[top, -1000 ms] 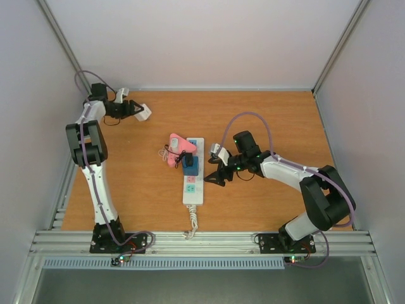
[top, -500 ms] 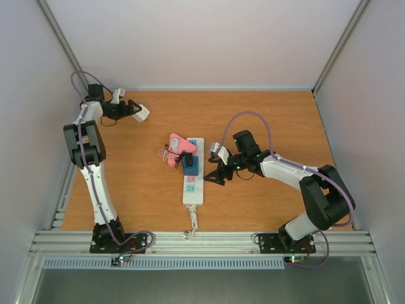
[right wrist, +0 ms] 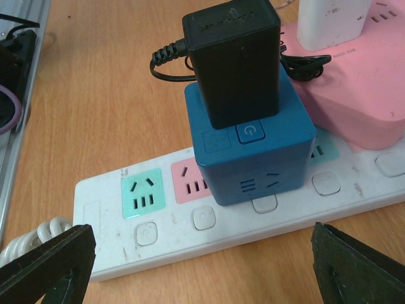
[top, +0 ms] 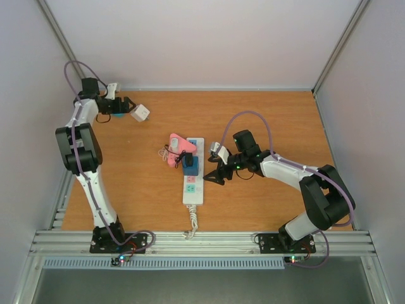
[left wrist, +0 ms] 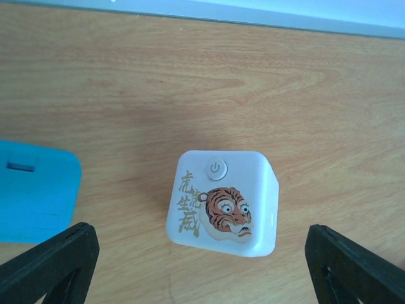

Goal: Pull the plug off the socket

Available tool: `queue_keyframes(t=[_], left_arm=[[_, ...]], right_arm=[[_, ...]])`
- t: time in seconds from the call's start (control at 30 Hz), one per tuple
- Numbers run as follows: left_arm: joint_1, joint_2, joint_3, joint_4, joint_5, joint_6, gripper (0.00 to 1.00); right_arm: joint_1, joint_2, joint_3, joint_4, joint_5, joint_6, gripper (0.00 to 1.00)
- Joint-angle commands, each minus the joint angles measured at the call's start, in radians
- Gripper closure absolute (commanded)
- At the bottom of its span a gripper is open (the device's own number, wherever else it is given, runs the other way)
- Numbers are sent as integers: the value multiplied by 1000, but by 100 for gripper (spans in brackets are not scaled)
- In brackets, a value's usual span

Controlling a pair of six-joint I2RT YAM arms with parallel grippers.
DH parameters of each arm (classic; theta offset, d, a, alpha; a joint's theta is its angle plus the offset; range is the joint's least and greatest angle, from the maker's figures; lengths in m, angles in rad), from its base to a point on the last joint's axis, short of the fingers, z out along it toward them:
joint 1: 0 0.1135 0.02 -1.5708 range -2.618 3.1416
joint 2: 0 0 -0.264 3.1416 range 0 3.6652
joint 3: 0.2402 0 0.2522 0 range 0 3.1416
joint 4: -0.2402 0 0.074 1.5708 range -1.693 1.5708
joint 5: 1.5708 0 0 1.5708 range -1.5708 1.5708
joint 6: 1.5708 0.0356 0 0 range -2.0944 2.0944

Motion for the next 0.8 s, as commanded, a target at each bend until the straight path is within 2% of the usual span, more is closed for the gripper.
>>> queue_keyframes(t=[0.0, 0.23, 0.4, 0.6, 0.77], left_arm=[[-12, -42, -21, -15, -14, 98, 12], [-66, -50, -26, -52, -7, 204, 25], [-72, -22, -20, -2, -35, 178, 36], [-64, 54, 61, -31, -83, 141, 53], [-42, 60, 62, -12, -107, 104, 61]], right_arm=[[-4, -21, -4, 19, -21, 13, 6], [-2, -26, -14, 19, -26, 23, 6], [-2, -39, -14, 8, -21, 27, 6], [-2, -46, -14, -1, -14, 24, 6], [-3, -45, -14, 1, -13, 28, 6]])
